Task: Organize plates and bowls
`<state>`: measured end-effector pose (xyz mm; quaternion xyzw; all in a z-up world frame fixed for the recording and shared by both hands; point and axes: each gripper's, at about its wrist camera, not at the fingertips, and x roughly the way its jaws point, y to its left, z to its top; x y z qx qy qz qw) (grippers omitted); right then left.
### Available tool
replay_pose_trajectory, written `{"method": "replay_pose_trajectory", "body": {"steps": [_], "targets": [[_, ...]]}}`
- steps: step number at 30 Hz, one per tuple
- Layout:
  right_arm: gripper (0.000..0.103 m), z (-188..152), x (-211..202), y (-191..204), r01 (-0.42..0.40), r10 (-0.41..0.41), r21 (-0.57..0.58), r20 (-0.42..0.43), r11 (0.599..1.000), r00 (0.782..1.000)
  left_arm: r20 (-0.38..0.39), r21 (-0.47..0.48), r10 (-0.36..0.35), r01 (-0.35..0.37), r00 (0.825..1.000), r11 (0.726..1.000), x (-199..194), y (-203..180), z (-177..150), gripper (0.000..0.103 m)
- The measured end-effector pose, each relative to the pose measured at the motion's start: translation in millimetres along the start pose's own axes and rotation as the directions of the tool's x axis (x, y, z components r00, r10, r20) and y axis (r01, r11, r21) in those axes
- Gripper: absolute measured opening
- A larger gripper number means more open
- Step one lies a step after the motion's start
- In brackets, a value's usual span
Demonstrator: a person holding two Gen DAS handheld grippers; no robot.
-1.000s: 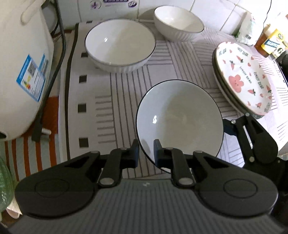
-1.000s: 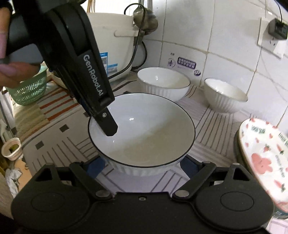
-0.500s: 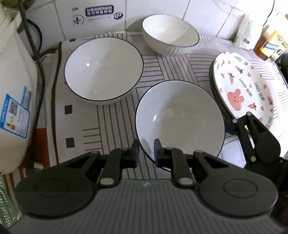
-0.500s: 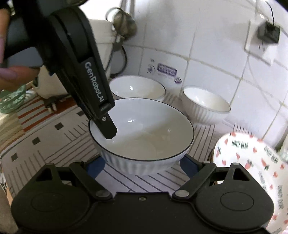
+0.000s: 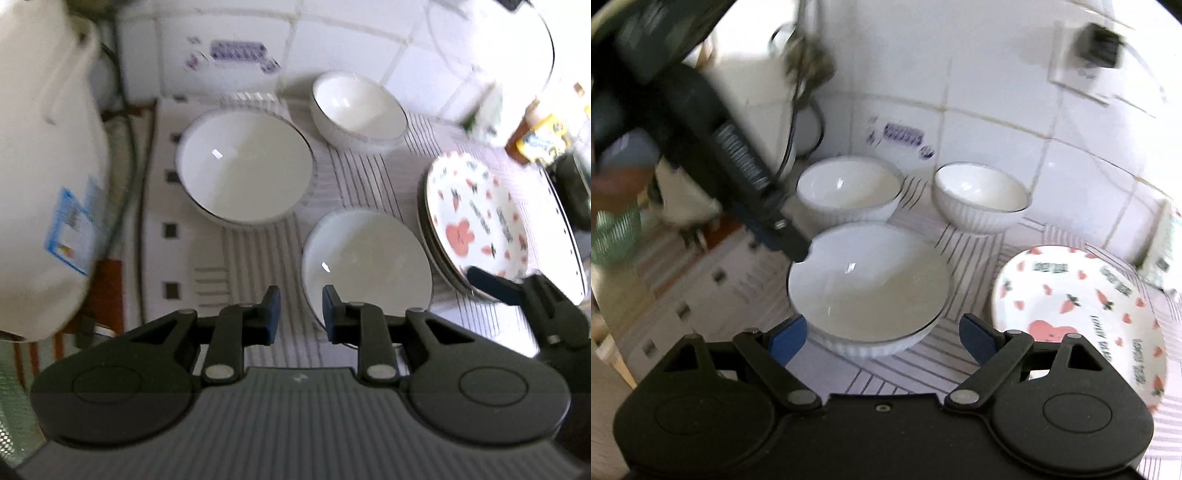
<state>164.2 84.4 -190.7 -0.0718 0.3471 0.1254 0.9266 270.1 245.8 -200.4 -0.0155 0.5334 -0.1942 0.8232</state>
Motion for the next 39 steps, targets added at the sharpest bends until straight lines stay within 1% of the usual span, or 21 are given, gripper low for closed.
{"method": "replay_pose_trajectory", "body": {"steps": [1, 3, 6, 8, 11, 12, 14, 16, 18, 20, 22, 24, 25, 26, 27, 28, 30, 31, 33, 36, 39], "targets": [[0.092, 5.3, -5.8, -5.6, -0.009, 0.008, 0.038, 0.017, 0.999, 1.0, 0.021, -0.01, 0.012, -0.012, 1.0, 1.0, -4.8, 3.8, 1.6, 0.025], [0.091, 21.5, -13.2, -18.5, -0.041, 0.037, 0.124, 0.039, 0.991, 0.999, 0.062, -0.033, 0.033, -0.031, 0.998, 0.999, -11.6, 11.7, 5.3, 0.031], [0.087, 46.7, -14.8, -30.2, -0.091, 0.081, 0.202, 0.055, 0.975, 0.995, 0.104, -0.066, 0.072, -0.066, 0.992, 0.996, -11.5, 21.6, 12.2, 0.035], [0.086, 62.1, -8.2, -31.4, -0.125, 0.114, 0.232, 0.058, 0.965, 0.992, 0.113, -0.076, 0.098, -0.09, 0.989, 0.993, -6.9, 27.0, 17.2, 0.037], [0.079, 75.0, 12.3, -29.5, -0.157, 0.155, 0.271, 0.03, 0.95, 0.987, 0.113, -0.097, 0.111, -0.1, 0.987, 0.99, 3.4, 35.0, 21.9, 0.039], [0.077, 78.8, 20.2, -27.5, -0.156, 0.156, 0.272, 0.022, 0.95, 0.987, 0.112, -0.105, 0.113, -0.102, 0.987, 0.989, 7.2, 37.2, 23.3, 0.041], [0.072, 84.8, 37.3, -24.6, -0.145, 0.15, 0.276, 0.004, 0.95, 0.989, 0.11, -0.12, 0.117, -0.104, 0.987, 0.987, 13.9, 41.5, 26.0, 0.041], [0.069, 91.5, 50.2, -24.8, -0.146, 0.157, 0.303, -0.012, 0.942, 0.988, 0.103, -0.13, 0.12, -0.106, 0.987, 0.986, 20.5, 44.0, 27.5, 0.041], [0.063, 95.6, 64.0, -25.6, -0.146, 0.164, 0.333, -0.026, 0.932, 0.986, 0.094, -0.14, 0.116, -0.102, 0.989, 0.985, 27.7, 46.4, 28.8, 0.041], [0.059, 98.7, 76.1, -25.8, -0.127, 0.152, 0.344, -0.048, 0.93, 0.987, 0.091, -0.153, 0.119, -0.104, 0.989, 0.983, 34.6, 48.4, 30.9, 0.041], [0.054, 101.8, 88.5, -27.6, -0.1, 0.137, 0.364, -0.076, 0.926, 0.988, 0.088, -0.168, 0.124, -0.107, 0.988, 0.98, 39.9, 50.1, 32.5, 0.044], [0.046, 103.1, 100.1, -30.7, -0.075, 0.122, 0.379, -0.102, 0.922, 0.987, 0.086, -0.185, 0.129, -0.111, 0.988, 0.976, 44.8, 52.5, 34.1, 0.045], [0.044, 103.4, 106.4, -32.8, -0.065, 0.118, 0.389, -0.115, 0.919, 0.986, 0.085, -0.191, 0.129, -0.111, 0.988, 0.975, 46.6, 53.1, 34.7, 0.045], [0.038, 103.3, 113.3, -35.5, -0.057, 0.119, 0.405, -0.129, 0.913, 0.985, 0.086, -0.197, 0.126, -0.107, 0.988, 0.975, 48.5, 53.7, 35.4, 0.043], [0.027, 102.8, 119.9, -38.1, -0.052, 0.122, 0.423, -0.141, 0.904, 0.982, 0.086, -0.202, 0.122, -0.103, 0.989, 0.974, 50.4, 54.3, 36.8, 0.041], [0.022, 102.0, 125.1, -40.1, -0.051, 0.128, 0.439, -0.149, 0.897, 0.981, 0.082, -0.207, 0.116, -0.097, 0.99, 0.974, 52.4, 54.9, 37.3, 0.041], [0.013, 99.2, 135.4, -43.0, -0.053, 0.141, 0.469, -0.155, 0.882, 0.978, 0.077, -0.213, 0.095, -0.077, 0.993, 0.974, 54.9, 56.3, 37.7, 0.026], [0.012, 98.6, 138.1, -43.4, -0.052, 0.14, 0.478, -0.151, 0.877, 0.979, 0.077, -0.213, 0.08, -0.062, 0.994, 0.975, 55.7, 56.5, 38.0, 0.024], [0.012, 98.4, 141.1, -41.8, -0.041, 0.128, 0.484, -0.147, 0.874, 0.981, 0.08, -0.2, 0.087, -0.07, 0.993, 0.977, 55.4, 54.4, 37.9, 0.023], [0.012, 99.5, 142.1, -37.5, -0.018, 0.104, 0.471, -0.156, 0.882, 0.982, 0.069, -0.191, 0.1, -0.086, 0.993, 0.978, 55.9, 52.2, 38.0, 0.022], [0.012, 102.3, 136.8, -34.1, -0.019, 0.098, 0.449, -0.155, 0.893, 0.983, 0.065, -0.191, 0.093, -0.079, 0.994, 0.979, 49.0, 51.2, 34.9, 0.022]]}}
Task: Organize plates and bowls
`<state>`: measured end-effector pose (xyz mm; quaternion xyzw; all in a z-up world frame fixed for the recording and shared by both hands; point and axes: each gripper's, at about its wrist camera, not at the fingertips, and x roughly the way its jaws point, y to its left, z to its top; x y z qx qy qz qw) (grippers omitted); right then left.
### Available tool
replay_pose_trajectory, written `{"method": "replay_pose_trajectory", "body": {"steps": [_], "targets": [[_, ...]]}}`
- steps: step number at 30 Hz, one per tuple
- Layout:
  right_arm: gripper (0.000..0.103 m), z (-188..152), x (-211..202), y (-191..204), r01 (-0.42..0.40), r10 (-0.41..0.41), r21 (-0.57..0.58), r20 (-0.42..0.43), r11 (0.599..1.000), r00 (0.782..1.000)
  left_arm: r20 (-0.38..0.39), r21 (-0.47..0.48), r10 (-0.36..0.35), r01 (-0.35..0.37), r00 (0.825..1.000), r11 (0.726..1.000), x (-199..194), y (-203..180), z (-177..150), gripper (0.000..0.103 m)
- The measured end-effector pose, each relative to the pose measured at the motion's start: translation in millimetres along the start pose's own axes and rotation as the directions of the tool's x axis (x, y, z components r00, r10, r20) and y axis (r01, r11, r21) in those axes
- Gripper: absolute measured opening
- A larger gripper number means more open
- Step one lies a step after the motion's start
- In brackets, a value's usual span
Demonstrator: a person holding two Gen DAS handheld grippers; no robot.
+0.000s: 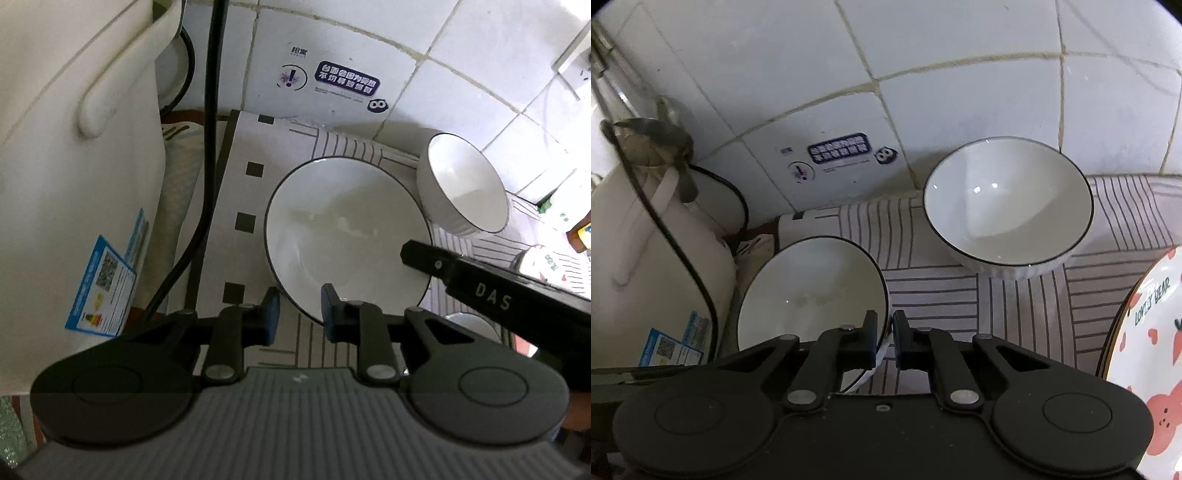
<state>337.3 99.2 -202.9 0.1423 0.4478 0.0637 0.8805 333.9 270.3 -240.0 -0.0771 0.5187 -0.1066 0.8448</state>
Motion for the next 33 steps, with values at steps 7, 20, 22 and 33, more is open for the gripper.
{"method": "replay_pose_trajectory", "body": {"steps": [7, 20, 22, 33], "targets": [[0.012, 2.7, -35.3, 10.8, -0.015, 0.02, -0.077, 0.058, 0.997, 0.998, 0.037, 0.017, -0.014, 0.013, 0.999, 1.0, -36.0, -5.7, -10.7, 0.022], [0.013, -19.2, -129.0, -2.4, -0.054, 0.059, -0.038, 0.147, 0.998, 0.987, 0.05, 0.141, -0.093, 0.085, 0.994, 0.986, -101.2, -39.9, -37.2, 0.022], [0.013, -25.8, -134.6, -7.0, -0.046, 0.051, -0.034, 0.147, 0.998, 0.988, 0.041, 0.163, -0.087, 0.079, 0.995, 0.983, -101.1, -47.4, -42.9, 0.022], [0.013, -53.6, -139.3, -37.3, -0.006, 0.006, 0.0, 0.111, 1.0, 0.994, -0.086, 0.213, -0.044, 0.062, 0.995, 0.975, -72.9, -73.7, -63.3, 0.022]]}}
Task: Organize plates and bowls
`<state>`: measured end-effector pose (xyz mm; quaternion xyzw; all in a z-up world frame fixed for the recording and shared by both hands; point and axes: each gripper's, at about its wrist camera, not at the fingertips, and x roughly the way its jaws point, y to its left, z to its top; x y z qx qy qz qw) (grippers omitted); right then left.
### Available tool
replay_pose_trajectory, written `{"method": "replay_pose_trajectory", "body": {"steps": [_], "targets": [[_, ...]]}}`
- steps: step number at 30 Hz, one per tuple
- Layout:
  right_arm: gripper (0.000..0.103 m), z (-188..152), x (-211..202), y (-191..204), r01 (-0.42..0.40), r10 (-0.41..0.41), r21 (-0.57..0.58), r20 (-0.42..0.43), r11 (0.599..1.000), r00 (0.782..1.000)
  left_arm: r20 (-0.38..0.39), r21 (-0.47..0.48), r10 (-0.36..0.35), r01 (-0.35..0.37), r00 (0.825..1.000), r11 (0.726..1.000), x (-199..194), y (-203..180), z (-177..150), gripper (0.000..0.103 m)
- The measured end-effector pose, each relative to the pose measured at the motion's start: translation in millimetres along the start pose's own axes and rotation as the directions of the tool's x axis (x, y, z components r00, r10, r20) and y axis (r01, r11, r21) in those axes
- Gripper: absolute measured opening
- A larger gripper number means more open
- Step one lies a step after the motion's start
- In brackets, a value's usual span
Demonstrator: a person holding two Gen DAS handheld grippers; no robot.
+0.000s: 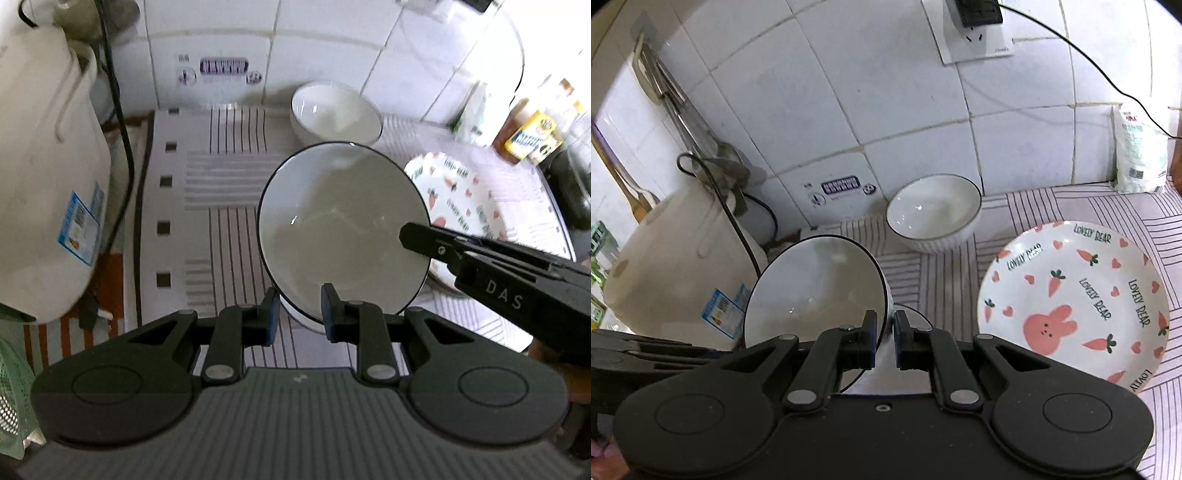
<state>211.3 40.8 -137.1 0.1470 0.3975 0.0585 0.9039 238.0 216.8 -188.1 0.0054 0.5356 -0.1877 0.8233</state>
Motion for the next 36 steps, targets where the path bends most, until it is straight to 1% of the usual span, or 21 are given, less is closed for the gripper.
{"method": "replay_pose_trajectory", "body": {"steps": [4, 7, 11, 16, 18, 20, 25, 29, 31, 33, 36], "targets": [[0.013, -4.5, 5.4, -0.7, 0.012, -0.013, -0.046, -0.025, 0.999, 1.0, -0.052, 0.017, 0.021, -0.02, 0.998, 1.0, 13.8, -4.0, 0.7, 0.022], [0.013, -8.3, 10.9, -3.6, 0.027, -0.032, -0.08, -0.052, 0.996, 0.998, -0.089, 0.005, 0.028, -0.028, 0.996, 1.0, 21.9, -6.2, 1.6, 0.022], [0.013, -8.3, 14.7, -3.8, 0.02, -0.03, -0.121, -0.078, 0.992, 0.996, -0.15, -0.036, 0.052, -0.059, 0.987, 0.998, 33.0, -7.6, 2.8, 0.022], [0.012, -6.1, 26.3, 2.6, 0.047, -0.077, -0.199, -0.141, 0.979, 0.987, -0.194, -0.029, 0.079, -0.086, 0.978, 0.996, 41.8, -11.4, 6.9, 0.022], [0.012, -5.0, 28.7, 2.1, 0.056, -0.085, -0.194, -0.144, 0.979, 0.986, -0.192, -0.025, 0.085, -0.092, 0.978, 0.995, 43.0, -11.7, 10.0, 0.022], [0.012, -3.9, 29.9, 4.3, 0.064, -0.097, -0.217, -0.143, 0.974, 0.985, -0.203, -0.018, 0.088, -0.094, 0.975, 0.995, 45.9, -12.5, 11.8, 0.023], [0.012, -7.8, 38.9, 16.2, 0.109, -0.172, -0.353, -0.153, 0.929, 0.973, -0.218, -0.03, 0.092, -0.101, 0.972, 0.994, 53.6, -13.0, 9.6, 0.023], [0.013, -10.0, 43.4, 16.5, 0.106, -0.183, -0.389, -0.166, 0.915, 0.969, -0.221, -0.047, 0.078, -0.09, 0.972, 0.995, 57.6, -12.7, 7.9, 0.023], [0.013, -11.4, 44.0, 16.1, 0.11, -0.189, -0.413, -0.156, 0.904, 0.969, -0.216, -0.034, 0.084, -0.093, 0.973, 0.995, 57.3, -16.2, 8.1, 0.024], [0.014, -11.7, 44.8, 13.7, 0.096, -0.179, -0.428, -0.158, 0.899, 0.971, -0.221, -0.017, 0.087, -0.093, 0.971, 0.996, 55.2, -18.1, 8.7, 0.029], [0.018, -5.5, 41.0, 5.8, 0.028, -0.115, -0.409, -0.191, 0.912, 0.975, -0.21, -0.003, 0.07, -0.073, 0.975, 0.997, 43.2, -16.1, 11.4, 0.034]]}}
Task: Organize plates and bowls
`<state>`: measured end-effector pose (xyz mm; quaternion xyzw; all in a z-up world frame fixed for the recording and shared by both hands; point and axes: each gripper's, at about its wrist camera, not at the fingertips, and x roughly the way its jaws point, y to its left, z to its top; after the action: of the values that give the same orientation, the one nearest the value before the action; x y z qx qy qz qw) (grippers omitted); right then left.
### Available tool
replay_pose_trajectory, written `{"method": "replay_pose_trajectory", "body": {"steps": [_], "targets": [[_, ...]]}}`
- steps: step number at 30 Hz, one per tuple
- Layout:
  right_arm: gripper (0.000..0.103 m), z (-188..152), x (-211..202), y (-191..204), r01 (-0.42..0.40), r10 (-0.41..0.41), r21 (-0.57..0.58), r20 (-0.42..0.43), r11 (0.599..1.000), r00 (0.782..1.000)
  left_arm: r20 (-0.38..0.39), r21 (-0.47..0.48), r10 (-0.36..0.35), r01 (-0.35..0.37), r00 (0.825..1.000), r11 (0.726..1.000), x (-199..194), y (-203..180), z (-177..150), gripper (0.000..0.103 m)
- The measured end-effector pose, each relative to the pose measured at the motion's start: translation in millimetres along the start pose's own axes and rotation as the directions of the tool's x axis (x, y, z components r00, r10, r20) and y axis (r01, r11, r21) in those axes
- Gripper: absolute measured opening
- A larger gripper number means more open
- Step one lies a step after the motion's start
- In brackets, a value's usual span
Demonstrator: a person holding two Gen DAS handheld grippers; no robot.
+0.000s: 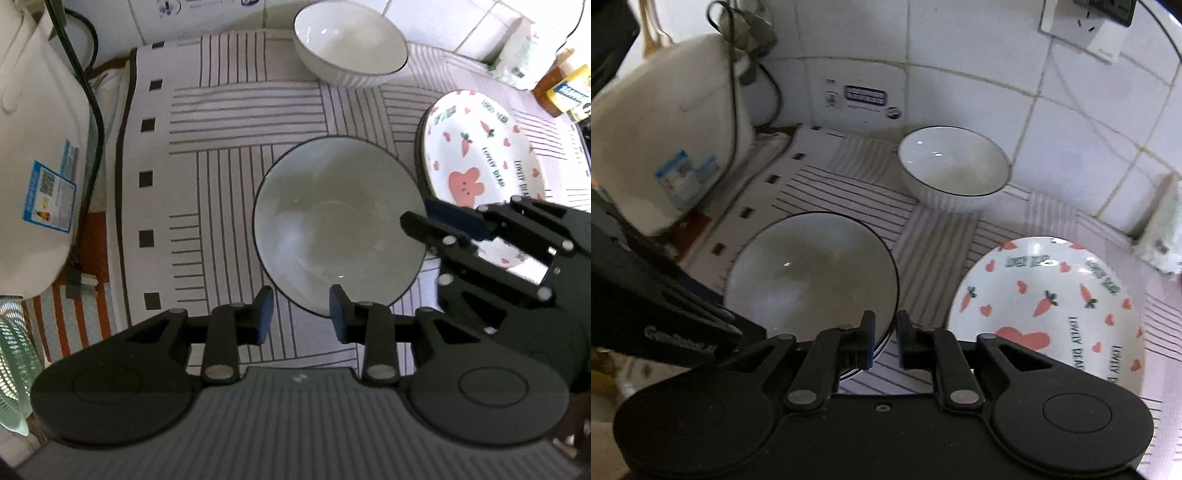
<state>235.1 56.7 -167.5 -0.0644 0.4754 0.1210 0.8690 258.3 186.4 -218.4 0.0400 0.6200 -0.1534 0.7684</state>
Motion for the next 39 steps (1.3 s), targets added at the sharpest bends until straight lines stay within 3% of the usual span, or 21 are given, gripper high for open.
{"method": "replay_pose_trajectory", "body": {"steps": [3, 7, 9, 12, 18, 23, 29, 35, 37, 38, 39], "targets": [[0.023, 2.3, -15.9, -13.0, -0.058, 0.059, -0.011, 0.059, 0.998, 0.997, 0.041, 0.011, -0.03, 0.03, 0.999, 0.999, -17.9, 4.5, 1.2, 0.04], [0.026, 10.0, -38.4, -43.9, -0.113, 0.106, 0.029, 0.18, 0.993, 0.978, 0.131, -0.008, -0.063, 0.065, 0.989, 0.998, -42.2, 12.4, 11.1, 0.041], [0.037, 14.5, -46.0, -57.3, -0.118, 0.102, 0.05, 0.252, 0.992, 0.962, 0.187, -0.03, -0.072, 0.079, 0.98, 0.996, -50.7, 17.6, 20.9, 0.042], [0.041, 24.7, -43.7, -75.2, -0.108, 0.084, 0.058, 0.321, 0.993, 0.943, 0.255, -0.054, -0.053, 0.069, 0.966, 0.996, -56.1, 22.3, 39.0, 0.046], [0.044, 45.6, -5.6, -101.8, -0.056, 0.006, 0.138, 0.339, 0.989, 0.941, 0.326, -0.082, -0.032, 0.062, 0.945, 0.995, -42.1, 20.4, 80.0, 0.05], [0.044, 59.6, 30.0, -112.5, 0.021, -0.091, 0.241, 0.285, 0.97, 0.954, 0.364, -0.095, -0.029, 0.068, 0.931, 0.993, -15.9, 16.9, 108.1, 0.05], [0.044, 63.1, 54.6, -124.9, -0.042, -0.046, 0.33, 0.254, 0.943, 0.966, 0.357, -0.107, 0.01, 0.03, 0.934, 0.994, 27.4, 17.5, 136.6, 0.05], [0.044, 68.3, 74.5, -127.8, -0.064, -0.016, 0.352, 0.218, 0.934, 0.976, 0.343, -0.151, -0.005, 0.06, 0.939, 0.987, 59.4, 23.4, 148.5, 0.05], [0.039, 68.5, 79.6, -129.4, -0.084, 0.006, 0.372, 0.205, 0.924, 0.979, 0.334, -0.165, -0.01, 0.069, 0.942, 0.984, 67.6, 24.7, 149.8, 0.048], [0.031, 68.6, 81.8, -129.8, -0.09, 0.014, 0.381, 0.198, 0.92, 0.98, 0.325, -0.16, -0.019, 0.075, 0.946, 0.984, 71.7, 24.3, 150.4, 0.044], [0.026, 68.8, 84.1, -129.6, -0.088, 0.012, 0.39, 0.193, 0.917, 0.981, 0.321, -0.15, -0.032, 0.084, 0.947, 0.985, 74.2, 23.3, 150.7, 0.035]]}}
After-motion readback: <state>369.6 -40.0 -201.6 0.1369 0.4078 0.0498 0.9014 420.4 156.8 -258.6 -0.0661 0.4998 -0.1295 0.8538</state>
